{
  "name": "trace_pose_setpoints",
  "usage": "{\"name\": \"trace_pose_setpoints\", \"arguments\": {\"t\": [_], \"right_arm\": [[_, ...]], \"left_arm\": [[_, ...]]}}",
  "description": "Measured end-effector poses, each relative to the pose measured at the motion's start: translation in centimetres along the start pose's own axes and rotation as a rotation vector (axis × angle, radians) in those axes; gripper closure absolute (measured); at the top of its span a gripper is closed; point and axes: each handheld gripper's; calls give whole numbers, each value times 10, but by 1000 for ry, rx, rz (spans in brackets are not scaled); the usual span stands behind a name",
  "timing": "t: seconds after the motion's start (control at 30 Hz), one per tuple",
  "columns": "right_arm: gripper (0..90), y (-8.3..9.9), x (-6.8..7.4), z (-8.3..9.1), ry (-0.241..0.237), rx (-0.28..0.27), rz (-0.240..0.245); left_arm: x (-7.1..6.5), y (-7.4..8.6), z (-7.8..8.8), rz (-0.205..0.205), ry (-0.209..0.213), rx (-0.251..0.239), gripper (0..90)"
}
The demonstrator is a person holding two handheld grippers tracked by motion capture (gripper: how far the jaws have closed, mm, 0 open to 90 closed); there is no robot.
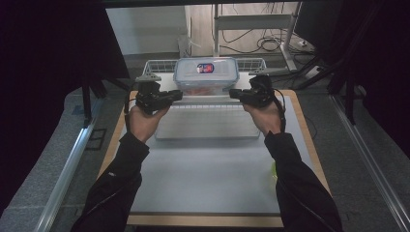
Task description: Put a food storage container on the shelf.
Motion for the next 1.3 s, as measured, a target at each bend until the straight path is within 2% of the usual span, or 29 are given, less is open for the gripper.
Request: {"name": "trace_pose_setpoints", "arguments": {"t": [0.23,0.33,0.5,0.73,1.0,1.23,1.3], "right_arm": [[714,7,3,6,-10,8,5],[655,11,4,9,-10,8,12],[566,18,8,13,-18,20,29],[442,33,20,17,-20,47,60],[327,57,28,23,-19,62,72],[224,78,34,28,-9,80,105],[199,83,36,29,-5,83,109]], "left_arm": [[-6,7,8,-32,10,10,633],[-7,15,11,-32,22,11,560],[-15,27,15,-61,1,24,422],[-24,45,20,-90,-1,42,275],[-31,70,23,-93,7,58,163],[-42,87,26,-117,7,74,96],[-46,91,27,-129,20,88,82]]}}
Point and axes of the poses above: each handheld gripper's, and its own axes: z roughly backward along the jaws, y roughly out of its underside, x roughly to its left, and after that the axes turned 8 degrees about -y, right-handed
